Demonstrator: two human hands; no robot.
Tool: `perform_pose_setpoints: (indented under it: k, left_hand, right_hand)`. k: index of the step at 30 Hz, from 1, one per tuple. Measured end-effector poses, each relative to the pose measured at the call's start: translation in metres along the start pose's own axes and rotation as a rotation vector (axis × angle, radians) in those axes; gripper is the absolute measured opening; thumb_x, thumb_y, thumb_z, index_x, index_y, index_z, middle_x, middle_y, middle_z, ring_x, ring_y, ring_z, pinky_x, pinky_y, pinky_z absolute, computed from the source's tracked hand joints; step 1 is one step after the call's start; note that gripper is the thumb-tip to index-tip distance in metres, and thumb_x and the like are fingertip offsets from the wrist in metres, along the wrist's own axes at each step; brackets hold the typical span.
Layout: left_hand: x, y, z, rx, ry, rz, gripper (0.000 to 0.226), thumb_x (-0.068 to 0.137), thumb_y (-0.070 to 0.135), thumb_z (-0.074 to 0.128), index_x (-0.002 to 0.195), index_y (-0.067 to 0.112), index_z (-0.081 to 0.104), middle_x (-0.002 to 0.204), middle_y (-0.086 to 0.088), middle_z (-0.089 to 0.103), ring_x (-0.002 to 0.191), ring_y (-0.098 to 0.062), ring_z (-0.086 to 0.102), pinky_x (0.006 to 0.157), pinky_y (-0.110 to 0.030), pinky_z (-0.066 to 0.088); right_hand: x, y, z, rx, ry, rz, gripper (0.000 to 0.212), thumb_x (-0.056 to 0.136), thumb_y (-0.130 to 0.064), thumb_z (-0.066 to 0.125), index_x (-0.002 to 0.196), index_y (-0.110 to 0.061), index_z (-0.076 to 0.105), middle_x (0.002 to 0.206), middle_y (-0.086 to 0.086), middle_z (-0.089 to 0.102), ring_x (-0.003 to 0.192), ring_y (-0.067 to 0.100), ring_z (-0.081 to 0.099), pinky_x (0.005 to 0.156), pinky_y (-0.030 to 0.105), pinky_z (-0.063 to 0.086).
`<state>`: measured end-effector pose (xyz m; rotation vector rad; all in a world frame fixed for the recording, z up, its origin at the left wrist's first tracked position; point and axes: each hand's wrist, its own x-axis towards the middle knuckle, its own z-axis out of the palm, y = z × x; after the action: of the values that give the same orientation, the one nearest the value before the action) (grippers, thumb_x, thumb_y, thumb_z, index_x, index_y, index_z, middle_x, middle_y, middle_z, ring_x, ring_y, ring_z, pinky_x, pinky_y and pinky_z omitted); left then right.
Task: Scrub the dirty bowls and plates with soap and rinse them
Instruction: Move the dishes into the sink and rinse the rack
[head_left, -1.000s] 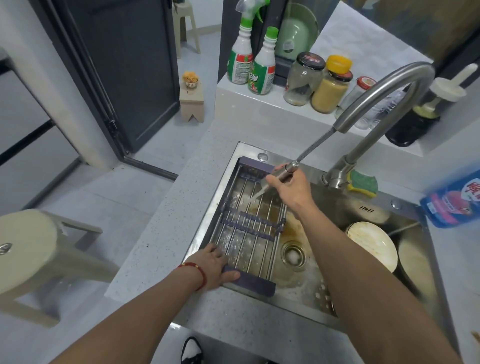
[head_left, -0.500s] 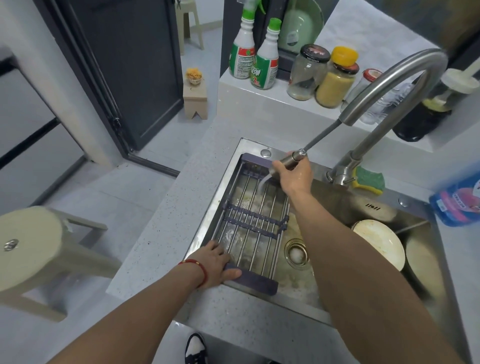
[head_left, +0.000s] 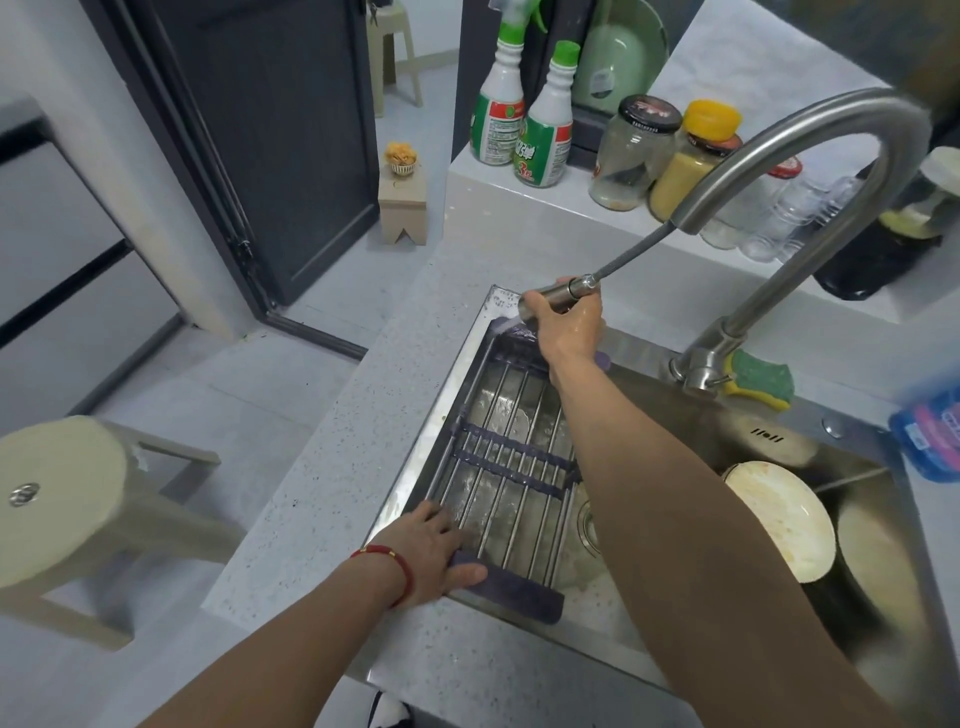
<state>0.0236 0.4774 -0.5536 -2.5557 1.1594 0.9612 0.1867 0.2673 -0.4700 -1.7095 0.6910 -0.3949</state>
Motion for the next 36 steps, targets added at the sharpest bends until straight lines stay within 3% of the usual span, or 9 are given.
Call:
perform_pose_setpoints:
  k: [6, 9, 11, 13, 15, 23, 26, 31, 36]
  left_hand:
    - [0.001, 0.0, 0.0, 0.011, -0.003, 0.008, 0.076, 0.106, 0.065, 0.016, 0.149, 0.011, 0.048, 0.153, -0.009, 0.05, 0.147, -0.028, 0.03, 0.122, -0.04, 0.018]
    - [0.005, -0.002, 0.004, 0.018, 0.015, 0.011, 0.079, 0.105, 0.067, 0.014, 0.148, 0.012, 0.05, 0.151, -0.008, 0.052, 0.145, -0.027, 0.032, 0.123, -0.04, 0.018]
    - [0.005, -0.002, 0.006, -0.001, 0.027, 0.014, 0.077, 0.105, 0.067, 0.014, 0.146, 0.013, 0.051, 0.15, -0.007, 0.053, 0.144, -0.026, 0.033, 0.122, -0.039, 0.018]
    - [0.006, -0.003, 0.006, -0.024, 0.038, 0.013, 0.075, 0.105, 0.067, 0.015, 0.146, 0.015, 0.051, 0.149, -0.005, 0.054, 0.142, -0.025, 0.034, 0.121, -0.038, 0.02]
    - [0.007, -0.003, 0.007, -0.026, 0.046, 0.013, 0.074, 0.105, 0.067, 0.015, 0.145, 0.017, 0.053, 0.147, -0.005, 0.055, 0.14, -0.025, 0.036, 0.12, -0.039, 0.022]
    - [0.01, -0.004, 0.011, -0.056, 0.054, -0.012, 0.079, 0.103, 0.071, 0.014, 0.143, 0.016, 0.054, 0.145, -0.007, 0.056, 0.138, -0.027, 0.037, 0.119, -0.039, 0.023]
    - [0.008, -0.002, 0.009, -0.071, 0.049, -0.013, 0.075, 0.105, 0.067, 0.015, 0.142, 0.016, 0.054, 0.145, -0.007, 0.056, 0.138, -0.027, 0.038, 0.119, -0.039, 0.024]
    - [0.001, 0.0, 0.011, -0.139, 0.052, -0.057, 0.081, 0.101, 0.073, 0.018, 0.132, 0.012, 0.061, 0.137, -0.009, 0.059, 0.136, -0.027, 0.038, 0.118, -0.04, 0.029]
    - [0.003, -0.005, 0.007, -0.202, -0.055, -0.191, 0.114, 0.08, 0.095, 0.007, 0.148, 0.013, 0.051, 0.157, -0.015, 0.043, 0.152, -0.026, 0.031, 0.119, -0.048, 0.039]
  right_hand:
    - [0.009, 0.017, -0.055, -0.234, 0.037, -0.021, 0.045, 0.086, -0.02, 0.081, 0.122, -0.022, 0.053, 0.113, 0.001, 0.065, 0.097, 0.016, 0.066, 0.069, 0.02, 0.051]
    - [0.006, 0.021, -0.083, -0.392, 0.029, -0.068, 0.047, 0.088, -0.026, 0.08, 0.125, -0.021, 0.051, 0.116, 0.004, 0.065, 0.103, 0.021, 0.064, 0.086, 0.031, 0.052]
    - [-0.001, 0.017, -0.091, -0.441, -0.025, -0.07, 0.047, 0.088, -0.027, 0.08, 0.125, -0.021, 0.05, 0.114, 0.004, 0.065, 0.1, 0.022, 0.065, 0.092, 0.033, 0.054]
    - [-0.013, 0.009, -0.091, -0.461, -0.153, -0.046, 0.046, 0.089, -0.026, 0.078, 0.124, -0.019, 0.05, 0.111, 0.001, 0.064, 0.093, 0.017, 0.065, 0.085, 0.024, 0.054]
    - [-0.026, 0.006, -0.088, -0.51, -0.264, -0.045, 0.046, 0.088, -0.029, 0.08, 0.122, -0.019, 0.051, 0.111, 0.0, 0.064, 0.098, 0.018, 0.063, 0.095, 0.033, 0.052]
    - [-0.065, 0.002, -0.129, -0.618, -0.284, 0.044, 0.045, 0.085, -0.026, 0.081, 0.117, -0.019, 0.05, 0.103, -0.004, 0.063, 0.103, 0.02, 0.063, 0.106, 0.046, 0.048]
    - [-0.081, -0.007, -0.136, -0.605, -0.463, 0.133, 0.043, 0.081, -0.026, 0.083, 0.109, -0.019, 0.051, 0.104, 0.001, 0.069, 0.094, 0.017, 0.068, 0.101, 0.043, 0.052]
    - [-0.119, -0.009, -0.117, -0.445, -0.493, 0.136, 0.043, 0.082, -0.031, 0.081, 0.113, -0.021, 0.052, 0.108, 0.0, 0.066, 0.096, 0.017, 0.065, 0.101, 0.043, 0.051]
    - [-0.119, -0.016, -0.106, -0.407, -0.502, 0.085, 0.043, 0.084, -0.033, 0.081, 0.114, -0.02, 0.053, 0.101, -0.004, 0.066, 0.089, 0.008, 0.061, 0.094, 0.037, 0.05]
